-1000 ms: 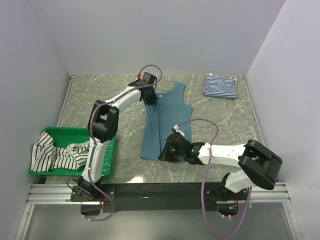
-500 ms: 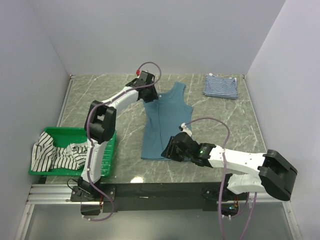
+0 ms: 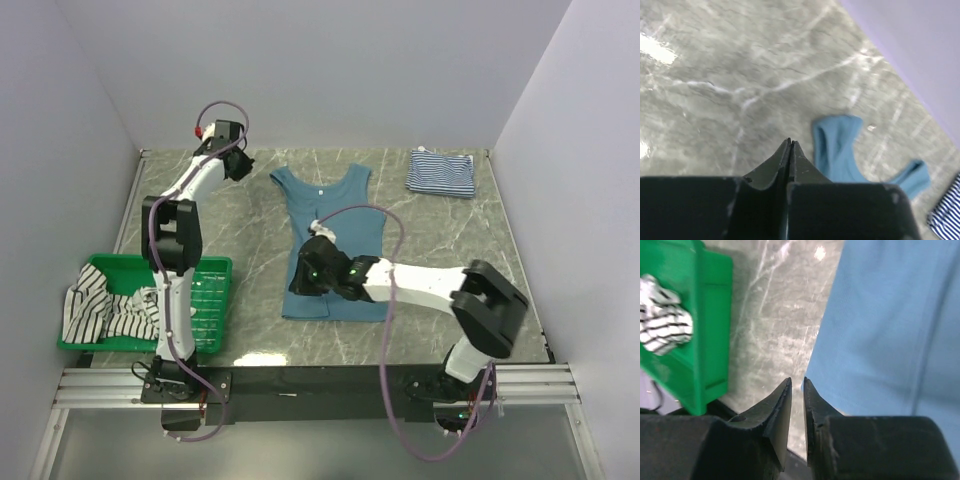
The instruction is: Fold and stack the tank tops
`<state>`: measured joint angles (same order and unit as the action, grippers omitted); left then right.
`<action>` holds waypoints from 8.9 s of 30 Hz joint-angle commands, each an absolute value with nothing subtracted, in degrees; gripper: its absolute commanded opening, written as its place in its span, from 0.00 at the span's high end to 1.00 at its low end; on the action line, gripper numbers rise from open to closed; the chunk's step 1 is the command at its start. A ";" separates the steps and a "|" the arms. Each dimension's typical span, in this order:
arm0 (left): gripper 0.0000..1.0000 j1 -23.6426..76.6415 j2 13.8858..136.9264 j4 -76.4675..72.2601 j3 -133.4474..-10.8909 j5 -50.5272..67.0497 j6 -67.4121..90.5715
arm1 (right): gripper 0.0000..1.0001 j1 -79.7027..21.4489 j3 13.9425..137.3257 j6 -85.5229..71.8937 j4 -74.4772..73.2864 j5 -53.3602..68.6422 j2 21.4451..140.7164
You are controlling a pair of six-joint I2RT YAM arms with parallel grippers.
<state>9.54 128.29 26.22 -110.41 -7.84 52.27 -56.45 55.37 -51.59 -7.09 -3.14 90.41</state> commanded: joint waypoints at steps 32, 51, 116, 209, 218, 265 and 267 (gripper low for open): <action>0.90 12.30 138.60 3.52 -116.01 8.08 55.46 | 0.83 -58.27 49.31 -49.22 5.98 6.42 101.07; 0.92 14.68 145.19 1.93 -122.69 12.83 55.90 | 0.85 -57.83 51.15 -49.13 5.27 7.47 103.71; 0.57 64.33 105.11 10.98 -71.28 0.70 53.09 | 0.51 -8.35 66.71 -33.84 -7.30 12.57 107.84; 0.99 65.83 74.89 16.61 -38.94 -10.90 69.78 | 0.99 -27.33 91.13 -36.21 -25.31 -5.44 117.68; 0.99 63.90 71.19 19.34 -35.42 -11.60 70.49 | 0.99 -29.53 95.71 -36.74 -27.16 -6.50 121.81; 0.99 72.78 82.89 3.87 -44.57 -3.60 63.28 | 1.00 -19.33 69.69 -34.28 -19.16 -5.80 101.42; 0.99 71.90 80.87 3.60 -42.37 -4.04 64.33 | 1.00 -20.21 71.09 -34.63 -19.68 -5.89 102.30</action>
